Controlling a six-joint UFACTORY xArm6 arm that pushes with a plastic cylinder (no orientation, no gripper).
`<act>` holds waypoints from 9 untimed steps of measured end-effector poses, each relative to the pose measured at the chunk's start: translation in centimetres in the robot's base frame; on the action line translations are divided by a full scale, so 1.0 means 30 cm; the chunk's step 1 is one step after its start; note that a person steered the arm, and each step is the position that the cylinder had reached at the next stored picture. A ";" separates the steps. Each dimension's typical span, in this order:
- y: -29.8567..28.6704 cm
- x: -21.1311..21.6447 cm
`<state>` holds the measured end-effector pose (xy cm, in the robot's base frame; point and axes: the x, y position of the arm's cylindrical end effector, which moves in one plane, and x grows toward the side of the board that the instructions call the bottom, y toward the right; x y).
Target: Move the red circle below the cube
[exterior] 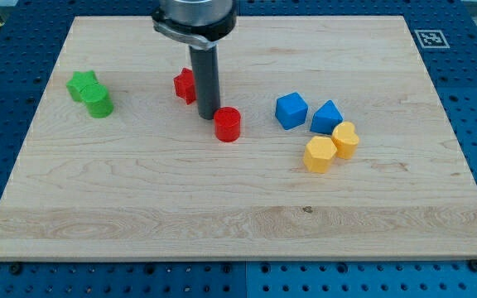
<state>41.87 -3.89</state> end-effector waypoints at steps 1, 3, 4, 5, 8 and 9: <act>0.092 0.043; 0.038 0.119; 0.006 0.169; 0.088 0.200; 0.196 0.194; 0.226 0.177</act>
<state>47.17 2.90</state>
